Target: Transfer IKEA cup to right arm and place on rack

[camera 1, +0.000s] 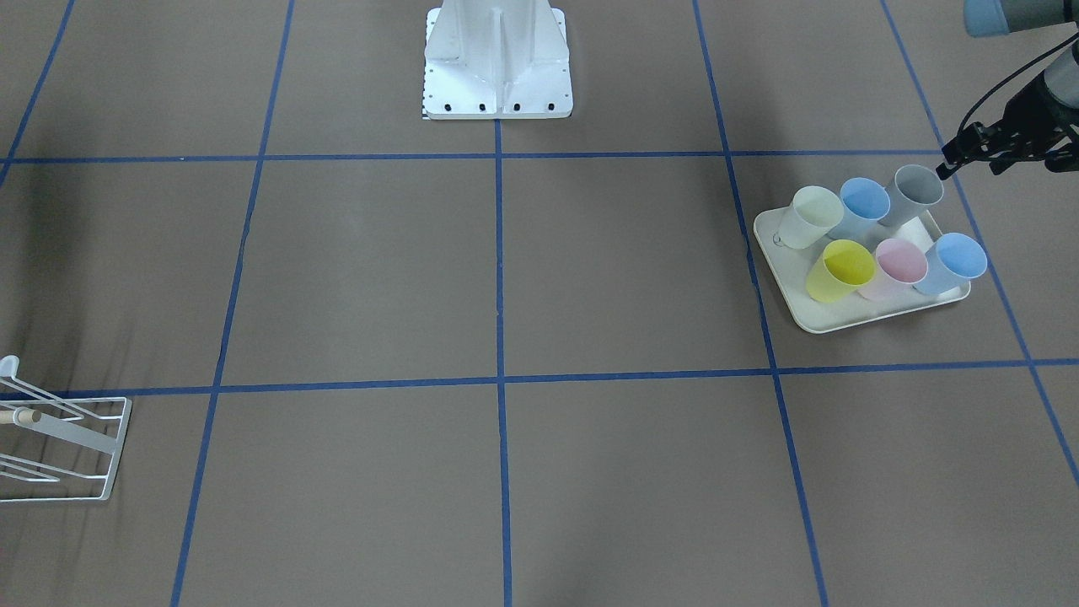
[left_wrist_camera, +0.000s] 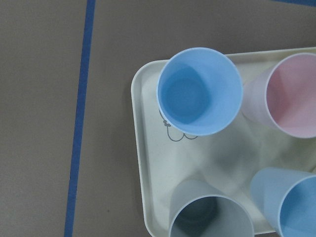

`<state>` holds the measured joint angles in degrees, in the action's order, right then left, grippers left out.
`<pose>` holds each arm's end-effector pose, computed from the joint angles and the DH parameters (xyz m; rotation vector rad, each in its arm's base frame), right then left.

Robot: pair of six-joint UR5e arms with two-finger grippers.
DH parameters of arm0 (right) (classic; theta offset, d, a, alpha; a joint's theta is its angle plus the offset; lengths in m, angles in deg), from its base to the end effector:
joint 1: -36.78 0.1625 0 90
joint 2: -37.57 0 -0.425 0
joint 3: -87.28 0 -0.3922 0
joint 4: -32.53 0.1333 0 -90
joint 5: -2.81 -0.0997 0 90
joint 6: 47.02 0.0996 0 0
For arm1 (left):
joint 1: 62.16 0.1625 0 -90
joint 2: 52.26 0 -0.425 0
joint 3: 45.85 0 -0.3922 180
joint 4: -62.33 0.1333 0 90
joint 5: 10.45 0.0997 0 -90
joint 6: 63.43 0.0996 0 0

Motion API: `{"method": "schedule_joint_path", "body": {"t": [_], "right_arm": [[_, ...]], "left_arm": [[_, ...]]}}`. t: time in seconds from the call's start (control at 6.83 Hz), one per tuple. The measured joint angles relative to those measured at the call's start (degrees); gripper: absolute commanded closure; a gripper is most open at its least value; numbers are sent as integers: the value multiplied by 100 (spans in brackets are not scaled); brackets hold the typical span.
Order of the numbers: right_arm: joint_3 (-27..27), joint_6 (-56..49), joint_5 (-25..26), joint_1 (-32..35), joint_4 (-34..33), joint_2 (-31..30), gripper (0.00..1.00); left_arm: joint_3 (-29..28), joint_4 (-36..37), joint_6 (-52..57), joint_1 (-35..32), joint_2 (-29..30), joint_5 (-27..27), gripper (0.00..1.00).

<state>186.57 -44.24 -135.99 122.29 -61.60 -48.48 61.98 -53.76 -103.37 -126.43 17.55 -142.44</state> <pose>0.0175 -0.5229 0.5457 0.0951 -0.8578 -0.0957 0.0989 -0.3589 0.6052 -0.0593 0.8206 -0.0821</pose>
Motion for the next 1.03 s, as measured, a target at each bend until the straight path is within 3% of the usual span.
{"method": "schedule_joint_path", "body": {"t": [0.59,0.88,1.03], "right_arm": [[3,-2,2,-14,0,1,0],[3,-5,-3,-15,0,1,0],[3,-7,-5,-12,0,1,0]], "left_arm": [[-189,-16,-31,366,43,31,18],[-345,-25,-31,402,156,33,32],[-420,-30,-31,442,219,30,49]]}}
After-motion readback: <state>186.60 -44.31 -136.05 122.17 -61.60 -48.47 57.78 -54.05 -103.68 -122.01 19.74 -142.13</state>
